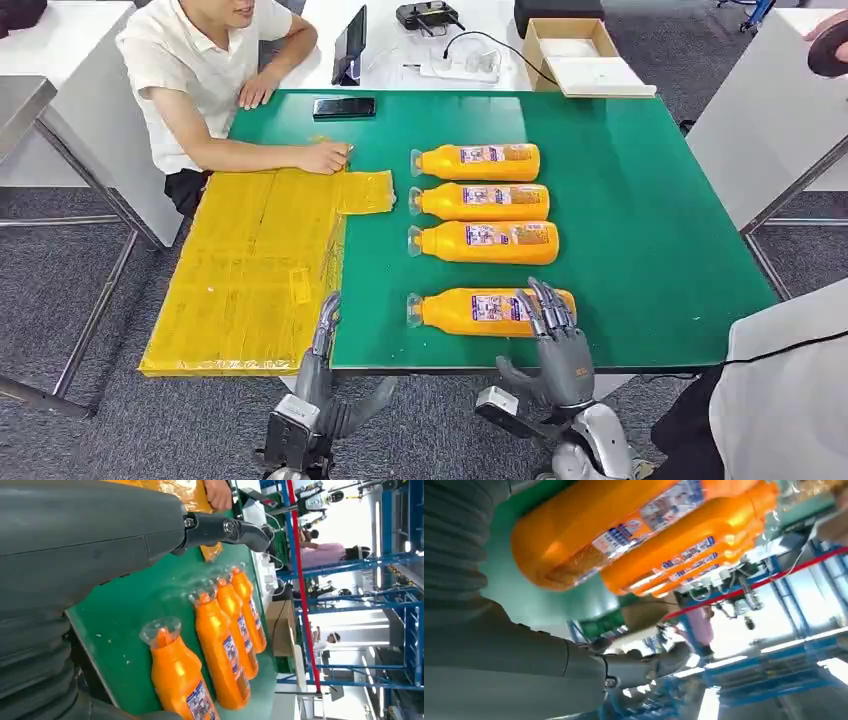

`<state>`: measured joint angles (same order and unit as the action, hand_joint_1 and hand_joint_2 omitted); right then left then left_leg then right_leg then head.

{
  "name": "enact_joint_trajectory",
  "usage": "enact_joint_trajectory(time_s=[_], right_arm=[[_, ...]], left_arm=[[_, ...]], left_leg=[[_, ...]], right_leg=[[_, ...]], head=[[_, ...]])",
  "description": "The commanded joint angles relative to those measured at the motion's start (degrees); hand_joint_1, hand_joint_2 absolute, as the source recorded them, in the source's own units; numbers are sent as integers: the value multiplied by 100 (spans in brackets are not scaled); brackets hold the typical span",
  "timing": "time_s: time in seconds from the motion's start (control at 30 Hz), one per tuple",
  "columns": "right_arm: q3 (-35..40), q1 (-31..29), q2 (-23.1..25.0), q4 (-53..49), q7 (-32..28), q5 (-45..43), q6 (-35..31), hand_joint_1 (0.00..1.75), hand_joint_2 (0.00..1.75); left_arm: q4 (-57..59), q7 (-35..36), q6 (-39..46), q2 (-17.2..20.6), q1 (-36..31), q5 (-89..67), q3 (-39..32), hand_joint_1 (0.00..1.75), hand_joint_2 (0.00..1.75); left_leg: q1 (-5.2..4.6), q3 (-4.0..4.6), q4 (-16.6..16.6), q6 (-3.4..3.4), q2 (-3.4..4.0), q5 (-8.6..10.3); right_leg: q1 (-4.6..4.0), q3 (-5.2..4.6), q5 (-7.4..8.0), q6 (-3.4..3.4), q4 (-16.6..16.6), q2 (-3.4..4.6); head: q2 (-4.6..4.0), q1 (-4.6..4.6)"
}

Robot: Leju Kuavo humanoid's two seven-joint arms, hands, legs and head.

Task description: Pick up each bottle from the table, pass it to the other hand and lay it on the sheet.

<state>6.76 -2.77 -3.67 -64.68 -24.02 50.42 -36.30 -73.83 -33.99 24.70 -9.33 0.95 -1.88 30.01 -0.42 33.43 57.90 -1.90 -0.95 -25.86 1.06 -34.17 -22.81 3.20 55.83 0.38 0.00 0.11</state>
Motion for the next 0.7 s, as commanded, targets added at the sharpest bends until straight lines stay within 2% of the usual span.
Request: enact_joint_trajectory(time_s=[0.03,0.2,0.3,0.57,0.6,0.7], right_arm=[[51,-976,-186,1531,205,5,-23,0,175],[218,-1244,-99,2019,346,112,58,0,175],[457,-1342,-145,2235,615,529,-122,0,175],[501,-1400,-96,2199,628,404,-7,0,175],[440,-1387,-43,2171,513,130,176,0,175],[490,-1475,-24,2324,564,44,327,0,175]], left_arm=[[524,6,-78,69,-240,-25,217,0,175],[516,6,-100,72,-247,-33,242,0,175],[455,50,-117,99,-213,-54,267,0,175],[470,95,-123,108,-208,-70,282,0,175],[475,98,-127,108,-211,-71,285,0,175],[480,109,-145,107,-227,-84,303,0,175]], left_leg=[[0,-16,-7,9,20,-3],[0,-25,-8,13,21,-5],[7,-28,-7,15,27,-7],[4,-13,-4,10,17,-3],[1,-9,-3,8,12,-1],[2,-12,-4,10,16,-3]], right_leg=[[0,12,5,-6,-7,11],[-1,15,2,-8,-6,10],[-7,19,3,-10,-9,14],[-4,8,4,-5,-4,8],[0,4,4,-2,-2,6],[-1,6,4,-4,-2,10]], head=[[0,0],[0,0],[0,-2],[0,0],[0,0],[0,-2]])
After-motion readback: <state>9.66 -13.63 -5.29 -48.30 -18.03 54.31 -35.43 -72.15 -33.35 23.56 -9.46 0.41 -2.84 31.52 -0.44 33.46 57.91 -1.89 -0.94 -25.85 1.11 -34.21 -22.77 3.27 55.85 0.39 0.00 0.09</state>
